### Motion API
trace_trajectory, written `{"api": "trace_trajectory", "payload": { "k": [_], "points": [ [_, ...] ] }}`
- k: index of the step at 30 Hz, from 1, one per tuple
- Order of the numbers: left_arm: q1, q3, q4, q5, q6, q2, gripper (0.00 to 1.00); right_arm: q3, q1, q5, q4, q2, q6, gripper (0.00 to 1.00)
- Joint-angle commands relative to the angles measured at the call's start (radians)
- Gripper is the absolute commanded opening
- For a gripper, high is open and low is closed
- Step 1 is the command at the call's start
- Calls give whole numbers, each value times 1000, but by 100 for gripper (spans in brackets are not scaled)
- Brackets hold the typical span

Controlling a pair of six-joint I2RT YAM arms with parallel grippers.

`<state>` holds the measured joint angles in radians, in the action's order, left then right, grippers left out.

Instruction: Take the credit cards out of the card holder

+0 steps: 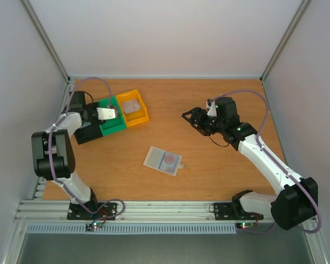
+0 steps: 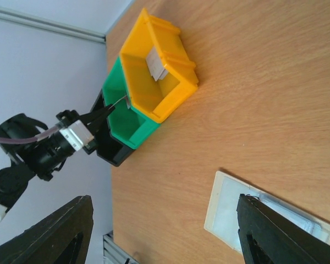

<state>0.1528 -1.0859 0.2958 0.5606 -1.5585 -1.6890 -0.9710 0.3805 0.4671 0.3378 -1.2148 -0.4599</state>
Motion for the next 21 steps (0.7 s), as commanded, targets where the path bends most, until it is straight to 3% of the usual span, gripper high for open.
{"api": "trace_trajectory", "payload": {
  "k": [1,12,21],
  "points": [
    [1,-49,-137,32,-11,-72,0,-59,-9,-24,41,-2,36,72],
    [-9,-19,-329,6,68,-135,0,-107,-19,-23,49,-55,52,72],
    [-13,-33,-331,-25,20,-185,0,-114,-28,-15,47,-68,61,72]
  ]
}}
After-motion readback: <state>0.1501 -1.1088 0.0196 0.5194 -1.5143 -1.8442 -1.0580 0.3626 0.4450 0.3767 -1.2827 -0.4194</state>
